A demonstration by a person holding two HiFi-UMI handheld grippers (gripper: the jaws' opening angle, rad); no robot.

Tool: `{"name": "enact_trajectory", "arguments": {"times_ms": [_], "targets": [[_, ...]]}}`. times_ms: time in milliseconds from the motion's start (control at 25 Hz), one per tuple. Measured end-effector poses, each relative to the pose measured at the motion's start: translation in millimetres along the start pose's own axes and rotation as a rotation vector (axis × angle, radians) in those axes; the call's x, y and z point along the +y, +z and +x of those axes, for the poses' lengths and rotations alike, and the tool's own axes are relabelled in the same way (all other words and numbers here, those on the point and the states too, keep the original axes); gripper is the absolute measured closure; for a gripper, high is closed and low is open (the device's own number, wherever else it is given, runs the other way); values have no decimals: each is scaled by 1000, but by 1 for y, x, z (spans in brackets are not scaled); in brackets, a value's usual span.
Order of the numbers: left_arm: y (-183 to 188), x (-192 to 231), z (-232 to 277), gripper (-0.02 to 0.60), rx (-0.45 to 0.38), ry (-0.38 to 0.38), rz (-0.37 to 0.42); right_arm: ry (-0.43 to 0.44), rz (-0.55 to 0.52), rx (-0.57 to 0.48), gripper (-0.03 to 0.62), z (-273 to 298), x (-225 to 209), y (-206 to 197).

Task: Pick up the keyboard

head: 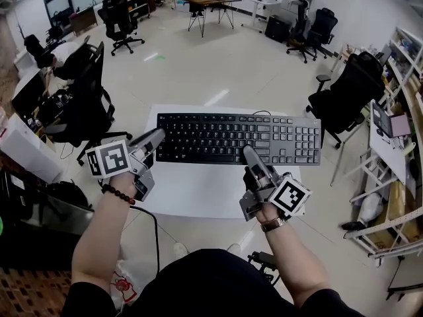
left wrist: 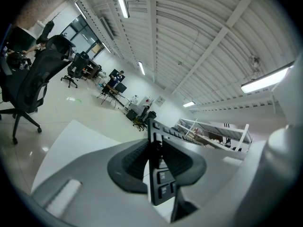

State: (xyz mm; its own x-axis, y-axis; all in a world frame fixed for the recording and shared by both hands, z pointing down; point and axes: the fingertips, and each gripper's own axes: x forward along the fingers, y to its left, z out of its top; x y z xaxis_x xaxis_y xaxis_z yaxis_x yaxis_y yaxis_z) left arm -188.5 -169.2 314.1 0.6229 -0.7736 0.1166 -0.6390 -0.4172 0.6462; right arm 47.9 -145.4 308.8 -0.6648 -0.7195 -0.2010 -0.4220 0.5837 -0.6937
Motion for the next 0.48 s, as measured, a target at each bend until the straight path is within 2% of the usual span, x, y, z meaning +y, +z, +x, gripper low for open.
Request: {"name": "enact_trajectory", "arguments": {"times_ms": [480], "targets": [[2,0,-6,486,-14,2,-3,16,-8,8,482,3,4,-1]]}}
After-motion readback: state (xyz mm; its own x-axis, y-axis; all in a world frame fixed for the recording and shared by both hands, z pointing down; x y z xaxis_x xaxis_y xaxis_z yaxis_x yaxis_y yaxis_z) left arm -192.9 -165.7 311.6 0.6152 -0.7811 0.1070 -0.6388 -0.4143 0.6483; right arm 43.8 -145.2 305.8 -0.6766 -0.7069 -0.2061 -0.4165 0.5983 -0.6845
